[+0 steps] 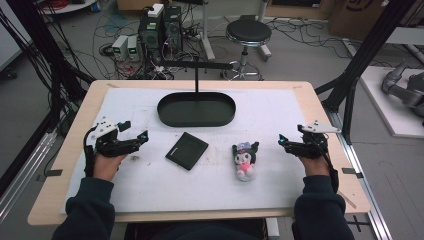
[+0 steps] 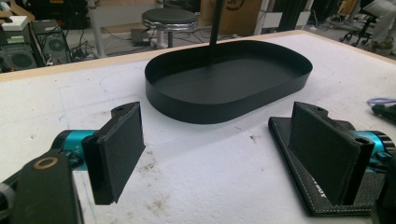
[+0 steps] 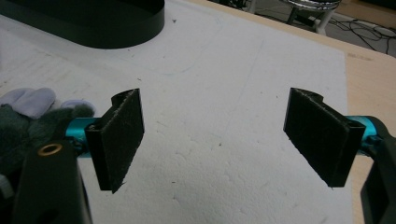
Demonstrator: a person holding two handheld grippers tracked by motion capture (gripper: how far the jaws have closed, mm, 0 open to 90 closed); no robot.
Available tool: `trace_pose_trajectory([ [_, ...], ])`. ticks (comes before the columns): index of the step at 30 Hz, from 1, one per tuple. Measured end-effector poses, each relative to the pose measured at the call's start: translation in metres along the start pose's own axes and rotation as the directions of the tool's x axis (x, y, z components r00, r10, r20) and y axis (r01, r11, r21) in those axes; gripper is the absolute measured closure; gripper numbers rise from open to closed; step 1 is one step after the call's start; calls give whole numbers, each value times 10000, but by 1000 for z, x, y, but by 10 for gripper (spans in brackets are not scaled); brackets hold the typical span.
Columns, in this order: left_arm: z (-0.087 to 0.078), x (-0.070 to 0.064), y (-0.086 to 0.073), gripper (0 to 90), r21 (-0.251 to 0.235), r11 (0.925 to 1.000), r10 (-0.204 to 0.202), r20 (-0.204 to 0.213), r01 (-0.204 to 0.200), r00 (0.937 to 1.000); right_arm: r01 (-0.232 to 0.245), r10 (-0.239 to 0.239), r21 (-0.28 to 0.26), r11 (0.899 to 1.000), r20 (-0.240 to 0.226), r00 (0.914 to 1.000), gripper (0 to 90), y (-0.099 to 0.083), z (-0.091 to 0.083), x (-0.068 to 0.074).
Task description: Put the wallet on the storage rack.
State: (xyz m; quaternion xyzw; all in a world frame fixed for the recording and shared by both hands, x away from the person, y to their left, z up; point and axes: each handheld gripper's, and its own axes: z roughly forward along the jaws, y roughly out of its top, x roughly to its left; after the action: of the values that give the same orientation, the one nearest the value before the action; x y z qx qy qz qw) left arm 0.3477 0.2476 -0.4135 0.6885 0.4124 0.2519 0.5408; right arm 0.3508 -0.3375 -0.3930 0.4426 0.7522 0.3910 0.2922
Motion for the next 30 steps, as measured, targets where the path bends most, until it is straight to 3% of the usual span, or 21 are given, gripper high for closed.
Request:
trace_pose_trajectory([
  [10,4,-4,0,223,55,9997,-219,280,218,9994,-12,12,59,10000,-13,10000,205,-1,1,-2],
  [17,8,-10,-2,278,315,9995,-130,878,103,9961,77,-77,45,10000,31,10000,205,-1,-1,0],
  [20,12,-13,-3,278,625,9980,-198,1228,122,9922,164,-165,84,9998,62,9998,205,-1,-1,1],
  [25,21,-25,-5,278,951,9954,-64,1475,-78,9890,303,-303,85,9995,-8,9995,206,1,-1,6],
  [30,35,-34,-9,279,1590,9871,-68,1620,-193,9868,326,-326,144,9994,-14,9995,206,1,3,6],
])
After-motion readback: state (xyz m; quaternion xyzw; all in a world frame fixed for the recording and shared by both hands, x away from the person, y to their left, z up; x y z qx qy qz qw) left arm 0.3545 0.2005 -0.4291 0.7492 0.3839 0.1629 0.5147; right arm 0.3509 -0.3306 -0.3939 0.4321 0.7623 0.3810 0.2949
